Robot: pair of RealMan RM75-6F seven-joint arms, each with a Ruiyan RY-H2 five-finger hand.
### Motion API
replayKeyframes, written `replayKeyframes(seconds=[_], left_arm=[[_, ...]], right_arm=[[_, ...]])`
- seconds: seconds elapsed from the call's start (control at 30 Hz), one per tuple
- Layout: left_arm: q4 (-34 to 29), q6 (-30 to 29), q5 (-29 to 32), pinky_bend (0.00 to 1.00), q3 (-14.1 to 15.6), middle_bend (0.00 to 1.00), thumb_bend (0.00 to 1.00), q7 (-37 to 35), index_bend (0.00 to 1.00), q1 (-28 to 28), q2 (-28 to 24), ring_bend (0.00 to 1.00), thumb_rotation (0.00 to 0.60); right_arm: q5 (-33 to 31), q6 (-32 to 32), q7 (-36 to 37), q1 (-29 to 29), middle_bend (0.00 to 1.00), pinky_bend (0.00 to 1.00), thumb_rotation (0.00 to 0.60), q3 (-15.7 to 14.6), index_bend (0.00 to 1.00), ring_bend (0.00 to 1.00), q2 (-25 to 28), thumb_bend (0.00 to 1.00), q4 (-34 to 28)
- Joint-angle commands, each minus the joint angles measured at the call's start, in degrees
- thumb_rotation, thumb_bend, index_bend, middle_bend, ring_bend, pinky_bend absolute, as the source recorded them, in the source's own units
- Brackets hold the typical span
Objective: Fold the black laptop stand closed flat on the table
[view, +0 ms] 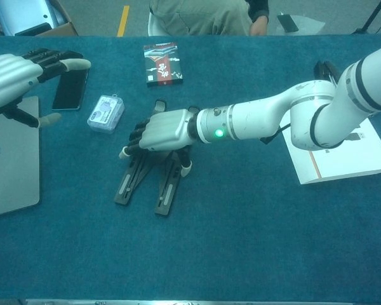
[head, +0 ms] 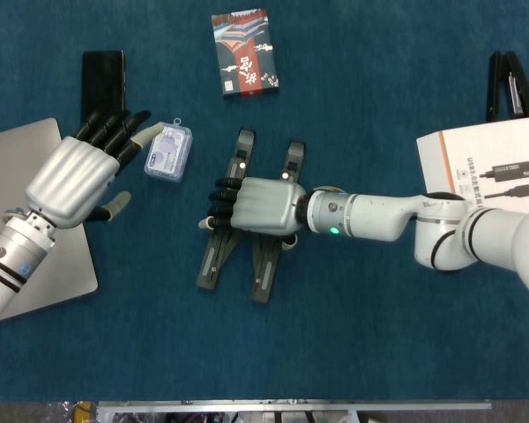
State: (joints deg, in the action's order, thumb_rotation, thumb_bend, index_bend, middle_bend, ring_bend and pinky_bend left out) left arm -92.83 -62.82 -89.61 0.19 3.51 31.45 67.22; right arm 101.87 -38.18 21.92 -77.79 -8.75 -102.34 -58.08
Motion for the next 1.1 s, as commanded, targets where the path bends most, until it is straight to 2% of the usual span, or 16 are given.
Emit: replayKeyframes(seconds=[0.03, 0.4, 0.63, 1.1], left_arm=[[0.0, 0.1, -0.1, 0.0, 0.0, 0.0, 0.34, 0.0, 0.0, 0.0, 0.1, 0.0, 0.6], [0.1, 0.2, -0.1, 0.0, -0.1, 0.0, 0.34, 0.0, 0.0, 0.1, 0.3, 0.0, 0.6], [0.1, 0.3, -0.2, 0.0, -0.1, 0.0, 0.34, -0.1, 0.0, 0.1, 0.4, 0.0, 0.6], [0.5, 0.4, -0.2, 0.0, -0.2, 0.0, 0.34, -0.6, 0.0, 0.1, 0.7, 0.0, 0.6]], right_arm=[[-0.1, 0.0, -0.2, 0.1, 0.27, 0.0, 0.6, 0.0, 0.0, 0.0, 0.2, 0.0, -0.3], [-0.7, 0.2, -1.3, 0.5, 0.34, 0.0, 0.6, 0.4, 0.0, 0.0, 0.8, 0.04, -1.2], [-1.1, 0.3, -2.1, 0.7, 0.42, 0.0, 0.6, 0.7, 0.0, 0.07, 0.8, 0.09, -1.5], [-1.4, -0.1, -2.5, 1.2, 0.53, 0.0, 0.6, 1.2, 0.0, 0.16, 0.4, 0.11, -1.3]])
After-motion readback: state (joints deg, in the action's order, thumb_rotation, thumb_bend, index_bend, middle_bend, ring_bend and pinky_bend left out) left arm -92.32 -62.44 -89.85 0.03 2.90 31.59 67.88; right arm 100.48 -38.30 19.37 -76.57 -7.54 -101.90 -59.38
